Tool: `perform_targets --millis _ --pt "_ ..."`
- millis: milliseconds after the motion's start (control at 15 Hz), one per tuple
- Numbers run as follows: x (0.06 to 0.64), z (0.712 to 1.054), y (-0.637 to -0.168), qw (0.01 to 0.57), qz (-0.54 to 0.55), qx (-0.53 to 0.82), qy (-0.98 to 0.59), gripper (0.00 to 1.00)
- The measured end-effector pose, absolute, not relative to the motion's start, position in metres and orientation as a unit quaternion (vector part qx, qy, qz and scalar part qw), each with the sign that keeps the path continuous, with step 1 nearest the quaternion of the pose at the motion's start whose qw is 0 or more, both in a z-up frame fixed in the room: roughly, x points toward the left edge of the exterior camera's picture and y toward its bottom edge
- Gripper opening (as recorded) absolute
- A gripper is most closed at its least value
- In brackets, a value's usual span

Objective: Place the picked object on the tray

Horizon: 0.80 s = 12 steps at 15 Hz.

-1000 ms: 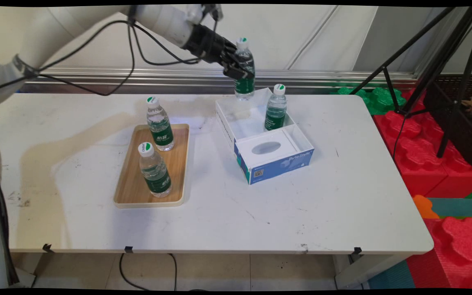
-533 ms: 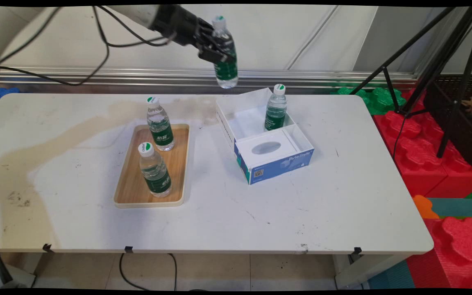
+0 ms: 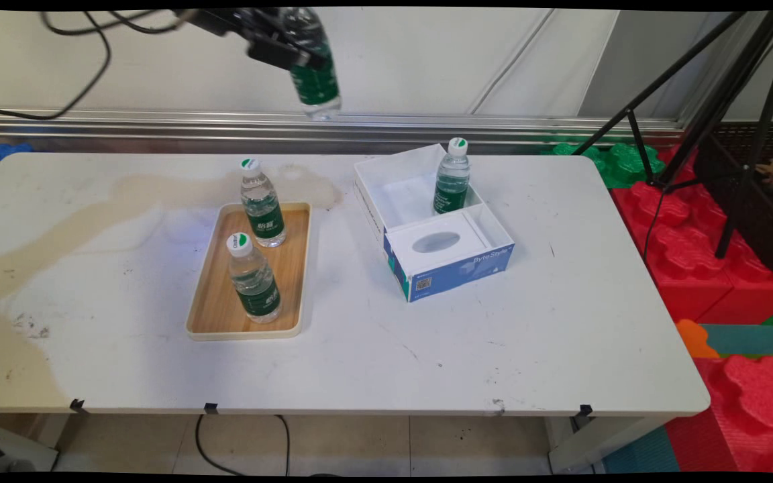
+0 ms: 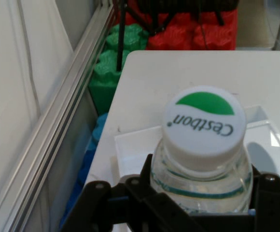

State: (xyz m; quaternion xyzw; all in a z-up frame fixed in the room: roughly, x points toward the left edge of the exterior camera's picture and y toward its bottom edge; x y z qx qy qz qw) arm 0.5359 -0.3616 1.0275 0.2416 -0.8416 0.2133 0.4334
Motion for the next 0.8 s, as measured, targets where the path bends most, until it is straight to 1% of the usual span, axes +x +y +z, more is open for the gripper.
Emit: perform_targets --millis 400,600,800 --pt "0.561 1.057 -0.297 0.434 0.203 0.242 -0.844 0.0" --pt "0.57 1.064 -0.264 0.432 0.192 0.24 -0.848 0.0" --pt "0.58 1.064 -0.231 0.422 0.18 0.239 -0.856 0.0"
